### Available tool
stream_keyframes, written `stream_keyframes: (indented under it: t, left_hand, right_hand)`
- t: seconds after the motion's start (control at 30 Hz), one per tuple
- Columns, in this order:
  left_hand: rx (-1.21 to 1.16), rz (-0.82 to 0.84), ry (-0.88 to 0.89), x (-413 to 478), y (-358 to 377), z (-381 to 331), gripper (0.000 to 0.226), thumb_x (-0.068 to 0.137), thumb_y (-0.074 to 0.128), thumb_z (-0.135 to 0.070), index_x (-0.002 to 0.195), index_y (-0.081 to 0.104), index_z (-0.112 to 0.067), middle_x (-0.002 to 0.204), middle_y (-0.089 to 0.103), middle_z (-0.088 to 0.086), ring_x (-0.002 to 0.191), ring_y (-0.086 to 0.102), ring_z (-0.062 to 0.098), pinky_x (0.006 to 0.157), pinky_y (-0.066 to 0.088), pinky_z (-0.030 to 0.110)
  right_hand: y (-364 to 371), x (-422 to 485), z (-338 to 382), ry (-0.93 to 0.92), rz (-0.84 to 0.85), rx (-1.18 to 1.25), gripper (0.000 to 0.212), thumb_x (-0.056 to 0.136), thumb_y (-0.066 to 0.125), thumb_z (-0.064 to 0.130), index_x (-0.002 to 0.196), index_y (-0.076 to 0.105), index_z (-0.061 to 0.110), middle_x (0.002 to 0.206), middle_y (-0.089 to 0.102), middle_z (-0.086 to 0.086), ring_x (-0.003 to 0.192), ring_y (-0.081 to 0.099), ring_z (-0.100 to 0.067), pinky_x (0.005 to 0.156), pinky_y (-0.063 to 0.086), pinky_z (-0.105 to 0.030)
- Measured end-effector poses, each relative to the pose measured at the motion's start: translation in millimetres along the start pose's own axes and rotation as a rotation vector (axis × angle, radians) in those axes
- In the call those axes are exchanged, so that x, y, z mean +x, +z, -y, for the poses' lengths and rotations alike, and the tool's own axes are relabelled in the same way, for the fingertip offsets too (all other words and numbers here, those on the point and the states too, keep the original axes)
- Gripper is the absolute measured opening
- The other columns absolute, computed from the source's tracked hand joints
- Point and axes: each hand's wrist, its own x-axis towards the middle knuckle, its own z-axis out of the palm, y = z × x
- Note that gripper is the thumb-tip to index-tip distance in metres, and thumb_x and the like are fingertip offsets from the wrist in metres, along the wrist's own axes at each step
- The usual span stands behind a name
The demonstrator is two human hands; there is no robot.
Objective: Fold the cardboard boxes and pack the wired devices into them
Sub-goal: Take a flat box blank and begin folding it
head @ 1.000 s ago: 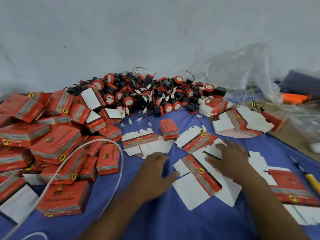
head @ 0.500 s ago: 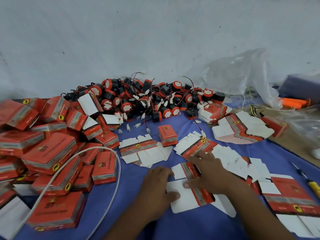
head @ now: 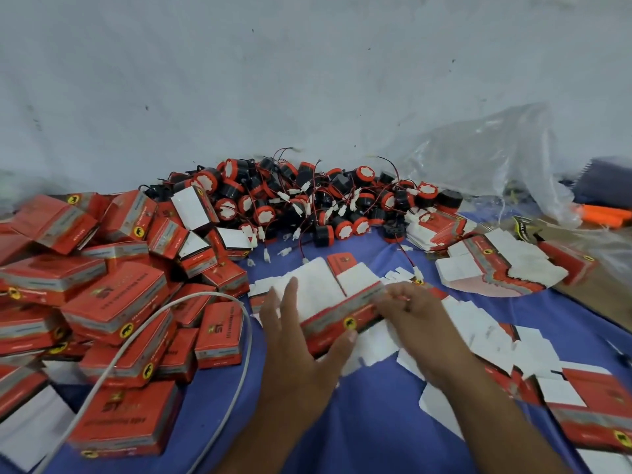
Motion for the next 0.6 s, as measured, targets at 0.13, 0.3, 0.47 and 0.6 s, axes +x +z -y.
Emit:
stream_keyframes:
  t: [0.13, 0.3, 0.47, 0.6]
  left_hand:
    - [-0.001, 0.014, -0.199, 7.9, -7.8, 4.8, 0.107, 0.062, 0.053, -0.080, 0.152, 0.006, -0.047, 0.162, -0.011, -0.014, 0.148, -0.002, 0.004, 0.110, 0.021, 0.027]
    - [-0.240, 0.002, -0.291, 15.5, -17.3, 6.4, 0.097, 0.066, 0.058, -0.075, 0.151, 0.026, -0.041, 0.143, 0.033, -0.025, 0.132, 0.040, 0.003, 0.088, 0.042, 0.009]
    - [-0.557, 0.073, -0.340, 14.4, -17.7, -7.5, 0.090, 0.067, 0.057, -0.074, 0.149, 0.030, -0.047, 0.157, 0.031, -0.016, 0.134, 0.040, 0.001, 0.111, 0.038, 0.033]
    - [-1.010, 0.257, -0.479, -1.7, -16.7, -11.4, 0.096, 0.068, 0.087, -0.039, 0.149, 0.038, -0.019, 0.153, 0.040, 0.016, 0.138, 0.042, 0.038, 0.094, 0.051, 0.049]
  right_hand:
    - [24.7, -12.5, 0.2, -0.072, 0.219, 0.104, 0.030, 0.104, 0.051, 0.015, 0.109, 0.076, 0.031, 0.104, 0.077, 0.005, 0.087, 0.072, -0.012, 0.077, 0.054, -0.024]
    - [26.6, -19.2, 5.3, -0.040, 0.622, 0.550, 0.044, 0.107, 0.044, 0.032, 0.143, 0.053, 0.008, 0.141, 0.058, -0.019, 0.128, 0.056, -0.041, 0.105, 0.049, -0.053]
    - [30.0, -27.5, -2.6, -0.057, 0.804, 0.703, 0.064, 0.097, 0.063, 0.033, 0.154, 0.039, 0.017, 0.159, 0.040, -0.006, 0.148, 0.035, -0.026, 0.111, 0.042, -0.048]
    - [45.0, -29.9, -4.5, -0.203, 0.630, 0.253, 0.068, 0.090, 0.074, 0.038, 0.144, 0.039, 0.058, 0.144, 0.051, 0.025, 0.126, 0.058, -0.006, 0.094, 0.053, -0.024]
